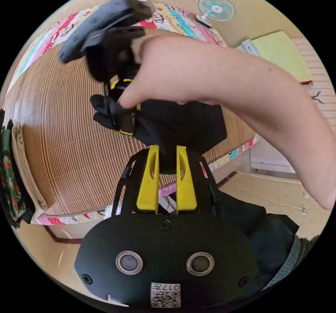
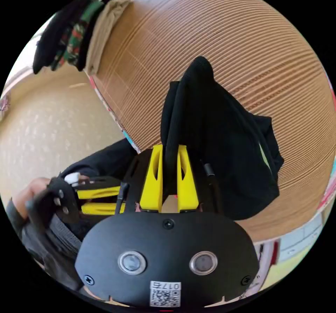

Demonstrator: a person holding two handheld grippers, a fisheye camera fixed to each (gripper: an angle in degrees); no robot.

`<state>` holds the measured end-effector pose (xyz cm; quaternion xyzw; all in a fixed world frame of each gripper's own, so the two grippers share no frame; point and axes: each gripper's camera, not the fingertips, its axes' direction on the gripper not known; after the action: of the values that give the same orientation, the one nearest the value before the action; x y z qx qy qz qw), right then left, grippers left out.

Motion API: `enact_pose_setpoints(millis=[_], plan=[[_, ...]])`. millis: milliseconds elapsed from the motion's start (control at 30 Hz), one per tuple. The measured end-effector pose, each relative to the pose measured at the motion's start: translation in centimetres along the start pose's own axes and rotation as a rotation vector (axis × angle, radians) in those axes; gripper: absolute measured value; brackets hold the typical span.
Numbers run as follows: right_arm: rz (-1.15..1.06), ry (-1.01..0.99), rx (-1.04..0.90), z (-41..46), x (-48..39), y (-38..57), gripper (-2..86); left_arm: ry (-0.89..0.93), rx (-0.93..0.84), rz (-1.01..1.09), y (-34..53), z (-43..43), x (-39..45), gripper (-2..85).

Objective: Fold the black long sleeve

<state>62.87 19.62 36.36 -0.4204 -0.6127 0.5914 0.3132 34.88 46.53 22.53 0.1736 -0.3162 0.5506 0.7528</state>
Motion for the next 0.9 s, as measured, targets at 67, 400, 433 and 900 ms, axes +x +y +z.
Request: enact_pose_setpoints(millis=[67, 400, 433, 900], plan=[[-0.01, -0.215, 0.332, -3.1, 4.7, 9.7, 6.8, 0.13, 0.097, 0.009, 1.7, -1.6, -1.5, 8.8], [0.477, -0.639, 0.927, 12.2, 24.4, 44.7, 12.5, 0.417, 0.025, -0.029, 0.8, 1.6, -9.0, 11.4], [0.604, -0.646, 0.943, 14.6, 25.6, 47.2, 14.8, 0.417, 0.019, -0.028, 0.2, 2.2, -9.2, 11.5], [0.423, -0.872, 0.887, 21.8, 25.1, 39.2, 18.0, 0.511, -0.151, -0.218, -14.8, 20.0, -18.1, 17.9]])
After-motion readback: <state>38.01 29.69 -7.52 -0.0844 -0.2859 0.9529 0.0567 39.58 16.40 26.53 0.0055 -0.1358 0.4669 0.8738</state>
